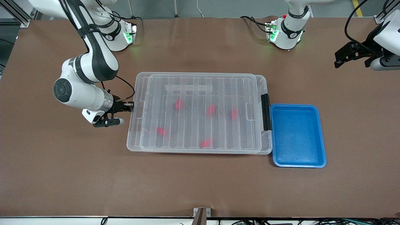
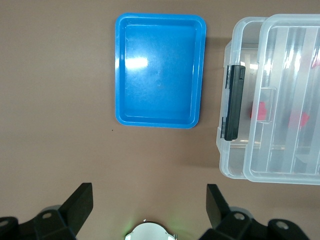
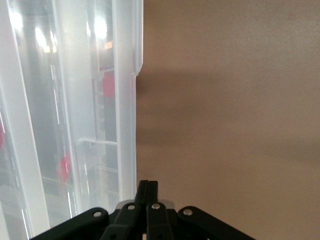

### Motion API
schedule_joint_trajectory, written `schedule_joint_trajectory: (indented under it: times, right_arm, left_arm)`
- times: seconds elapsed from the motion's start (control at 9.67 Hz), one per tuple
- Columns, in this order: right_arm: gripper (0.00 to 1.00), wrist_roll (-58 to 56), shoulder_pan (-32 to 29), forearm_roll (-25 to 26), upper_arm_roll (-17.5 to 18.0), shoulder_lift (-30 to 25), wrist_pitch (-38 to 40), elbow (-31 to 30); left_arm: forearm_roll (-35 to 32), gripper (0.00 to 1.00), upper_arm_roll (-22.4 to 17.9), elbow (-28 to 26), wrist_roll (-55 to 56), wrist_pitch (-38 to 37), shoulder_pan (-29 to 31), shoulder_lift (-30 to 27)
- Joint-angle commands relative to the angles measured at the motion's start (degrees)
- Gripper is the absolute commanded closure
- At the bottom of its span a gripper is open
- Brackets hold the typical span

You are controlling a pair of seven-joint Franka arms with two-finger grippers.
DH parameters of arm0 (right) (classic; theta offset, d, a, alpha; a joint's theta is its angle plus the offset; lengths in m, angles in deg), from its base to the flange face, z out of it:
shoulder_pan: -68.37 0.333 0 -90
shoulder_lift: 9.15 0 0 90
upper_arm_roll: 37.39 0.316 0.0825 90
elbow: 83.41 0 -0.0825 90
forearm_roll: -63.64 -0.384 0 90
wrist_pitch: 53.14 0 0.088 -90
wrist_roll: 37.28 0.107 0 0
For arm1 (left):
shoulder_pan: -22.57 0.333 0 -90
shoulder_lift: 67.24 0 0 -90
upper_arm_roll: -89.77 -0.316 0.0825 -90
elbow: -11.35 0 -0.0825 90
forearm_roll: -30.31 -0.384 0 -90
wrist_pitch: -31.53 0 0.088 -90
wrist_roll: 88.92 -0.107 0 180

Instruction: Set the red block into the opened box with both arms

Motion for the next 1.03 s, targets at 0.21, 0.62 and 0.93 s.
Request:
schedule_joint_trajectory:
  times: [0.21, 0.62, 0.93]
  right_arm:
    - [0.89, 0.9, -3.2, 0.3, -0.7, -2.0, 6.7, 3.0]
    - [0.0, 1.2, -7.0, 12.3, -7.2, -6.5, 25.4, 19.6]
    - [0.0, 0.6, -11.7, 13.1, -9.0, -14.4, 27.8, 21.9]
  left_arm:
    - [0.0, 0.0, 0.1, -1.0, -0.5, 0.3, 0.2, 0.8]
    - [0.0, 0.0, 0.1, -1.0, -0.7, 0.3, 0.2, 0.8]
    - [0.1, 0.0, 0.1, -0.7, -0.7, 0.3, 0.2, 0.8]
